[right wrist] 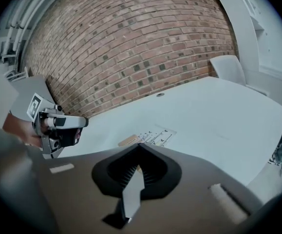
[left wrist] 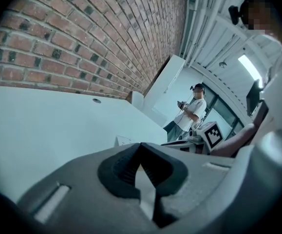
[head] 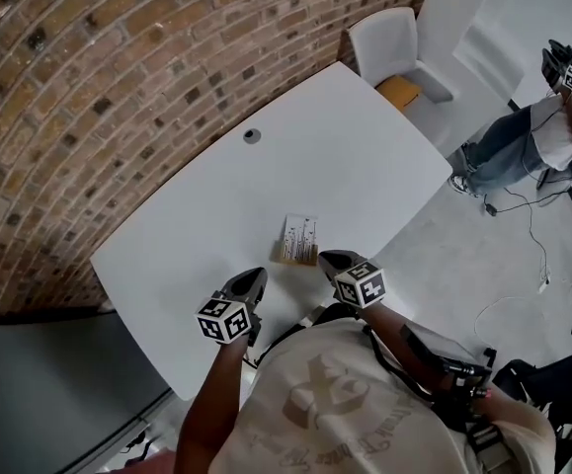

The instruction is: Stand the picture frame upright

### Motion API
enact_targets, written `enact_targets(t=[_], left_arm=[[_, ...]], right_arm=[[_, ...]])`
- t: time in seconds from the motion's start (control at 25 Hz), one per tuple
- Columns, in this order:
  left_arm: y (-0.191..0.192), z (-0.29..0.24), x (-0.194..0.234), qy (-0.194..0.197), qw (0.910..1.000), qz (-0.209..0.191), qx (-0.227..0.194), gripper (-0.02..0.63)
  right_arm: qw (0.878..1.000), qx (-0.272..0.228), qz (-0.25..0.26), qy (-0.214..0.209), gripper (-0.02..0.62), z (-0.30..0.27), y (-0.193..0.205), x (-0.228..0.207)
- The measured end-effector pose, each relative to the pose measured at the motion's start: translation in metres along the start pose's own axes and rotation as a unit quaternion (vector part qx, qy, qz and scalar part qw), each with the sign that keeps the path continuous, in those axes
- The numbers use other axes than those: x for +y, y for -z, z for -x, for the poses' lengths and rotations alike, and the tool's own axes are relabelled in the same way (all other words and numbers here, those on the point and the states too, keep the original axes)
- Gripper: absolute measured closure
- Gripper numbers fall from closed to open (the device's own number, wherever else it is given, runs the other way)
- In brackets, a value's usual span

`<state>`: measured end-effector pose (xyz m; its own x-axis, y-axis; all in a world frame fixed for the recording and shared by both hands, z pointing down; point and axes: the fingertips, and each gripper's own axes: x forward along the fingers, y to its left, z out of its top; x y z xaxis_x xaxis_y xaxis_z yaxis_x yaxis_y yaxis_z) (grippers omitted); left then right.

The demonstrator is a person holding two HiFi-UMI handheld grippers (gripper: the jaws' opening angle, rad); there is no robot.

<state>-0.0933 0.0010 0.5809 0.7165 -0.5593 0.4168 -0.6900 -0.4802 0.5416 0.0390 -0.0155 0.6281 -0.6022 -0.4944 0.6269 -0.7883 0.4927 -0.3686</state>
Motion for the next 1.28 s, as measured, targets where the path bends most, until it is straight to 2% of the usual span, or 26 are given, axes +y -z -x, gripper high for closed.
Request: enact_targets(t=[0.2,0.36,0.48,0.52,0.64,0.84,1.0,1.16,1.28], left_arm=[[0.002,-0.04,0.017,-0.001,0.9979,-0.001,0.064,0.603],[0.014,-0.066,0.032,-0.004,0.9914,-0.001,0.131,0.601],[0.018,-0.082,0.038,0.003,0.9858,0.013,0.167,0.529],[0.02,-0.087,0.041,0.004,0.9834,0.021,0.18,0.508],[0.03,-0.099,0.047,0.004,0.9729,0.04,0.228,0.406],[0.043,-0.116,0.05,-0.009,0.9518,0.047,0.303,0.327],[0.053,-0.123,0.054,-0.022,0.937,0.056,0.344,0.311],[0.061,-0.127,0.055,-0.029,0.9261,0.065,0.37,0.311],[0.061,-0.126,0.057,-0.036,0.9184,0.066,0.388,0.34]], right_arm=[[0.998,0.032,-0.046,0.014,0.589,-0.015,0.005,-0.023],[0.996,0.055,-0.066,0.01,0.589,-0.027,0.007,-0.03],[0.993,0.071,-0.095,0.011,0.583,-0.034,0.011,-0.036],[0.99,0.079,-0.113,0.007,0.558,-0.037,0.014,-0.037],[0.981,0.104,-0.161,-0.009,0.495,-0.044,0.022,-0.033],[0.966,0.14,-0.216,-0.025,0.428,-0.051,0.03,-0.033],[0.965,0.153,-0.21,-0.036,0.423,-0.061,0.03,-0.038],[0.955,0.18,-0.232,-0.05,0.425,-0.069,0.037,-0.035],[0.947,0.191,-0.253,-0.058,0.43,-0.072,0.037,-0.032]])
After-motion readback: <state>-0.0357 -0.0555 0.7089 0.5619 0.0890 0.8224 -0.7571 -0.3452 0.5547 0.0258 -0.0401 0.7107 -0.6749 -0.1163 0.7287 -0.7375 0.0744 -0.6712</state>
